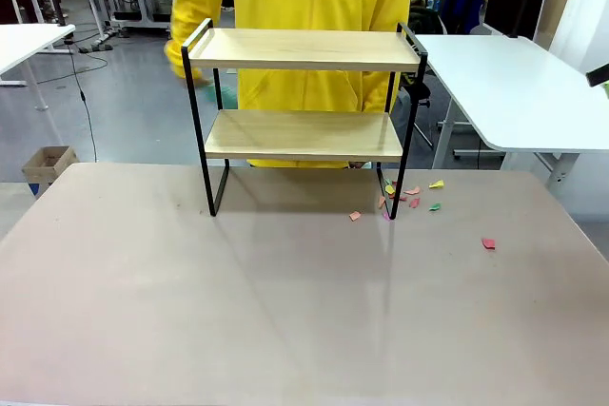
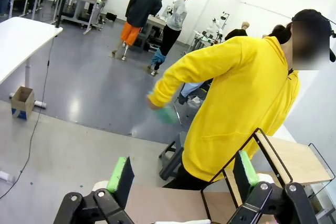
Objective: Clean the shelf.
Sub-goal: Hand the Duster back to the human.
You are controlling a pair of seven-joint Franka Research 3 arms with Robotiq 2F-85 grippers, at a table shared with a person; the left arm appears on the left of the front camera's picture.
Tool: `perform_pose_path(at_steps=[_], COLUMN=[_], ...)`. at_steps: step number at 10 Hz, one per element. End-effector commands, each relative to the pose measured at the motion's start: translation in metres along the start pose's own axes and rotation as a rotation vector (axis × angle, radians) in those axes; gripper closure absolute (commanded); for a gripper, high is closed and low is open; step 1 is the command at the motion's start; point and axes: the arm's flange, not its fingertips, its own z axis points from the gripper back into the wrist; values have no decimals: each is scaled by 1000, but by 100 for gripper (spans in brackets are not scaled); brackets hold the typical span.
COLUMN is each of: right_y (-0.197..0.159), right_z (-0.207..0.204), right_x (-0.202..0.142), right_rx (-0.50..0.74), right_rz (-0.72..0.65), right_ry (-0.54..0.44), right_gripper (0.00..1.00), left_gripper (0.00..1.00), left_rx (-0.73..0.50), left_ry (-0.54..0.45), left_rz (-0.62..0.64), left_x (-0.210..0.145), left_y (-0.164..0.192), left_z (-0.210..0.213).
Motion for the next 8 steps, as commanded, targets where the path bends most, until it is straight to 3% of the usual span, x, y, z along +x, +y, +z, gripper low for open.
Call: perform_pose_path(at_steps=[1, 8], right_y=[1, 1], right_z=[1, 1], right_x=[1, 1], right_rx=[0, 0], right_rz=[-1, -1], right_ry=[-6, -6], right_gripper=[0, 0], left_gripper=[0, 0], left_rx=[-2, -2], left_ry=[3, 3], left_rz=[-2, -2], left_x=[-2, -2], left_y=[-1, -1], left_z=[1, 1])
